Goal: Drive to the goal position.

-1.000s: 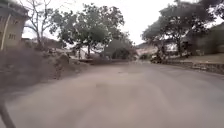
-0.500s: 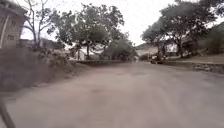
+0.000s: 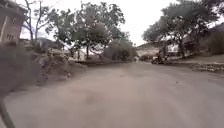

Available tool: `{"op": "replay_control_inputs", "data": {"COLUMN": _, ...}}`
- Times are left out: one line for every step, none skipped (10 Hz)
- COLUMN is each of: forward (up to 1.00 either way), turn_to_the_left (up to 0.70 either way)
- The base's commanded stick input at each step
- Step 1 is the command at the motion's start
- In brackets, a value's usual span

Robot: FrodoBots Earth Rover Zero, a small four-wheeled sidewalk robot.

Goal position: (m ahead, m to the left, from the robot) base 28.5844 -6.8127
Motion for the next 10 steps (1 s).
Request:
{"op": "replay_control_inputs", "data": {"forward": 0.7, "turn_to_the_left": 0.0}}
{"op": "replay_control_inputs", "data": {"forward": 0.7, "turn_to_the_left": 0.0}}
{"op": "replay_control_inputs", "data": {"forward": 0.7, "turn_to_the_left": 0.0}}
{"op": "replay_control_inputs", "data": {"forward": 0.7, "turn_to_the_left": 0.0}}
{"op": "replay_control_inputs", "data": {"forward": 0.7, "turn_to_the_left": 0.0}}
{"op": "replay_control_inputs", "data": {"forward": 0.7, "turn_to_the_left": 0.0}}
{"op": "replay_control_inputs", "data": {"forward": 0.7, "turn_to_the_left": 0.0}}
{"op": "replay_control_inputs", "data": {"forward": 0.7, "turn_to_the_left": 0.0}}
{"op": "replay_control_inputs", "data": {"forward": 0.7, "turn_to_the_left": 0.0}}
{"op": "replay_control_inputs", "data": {"forward": 0.7, "turn_to_the_left": 0.0}}
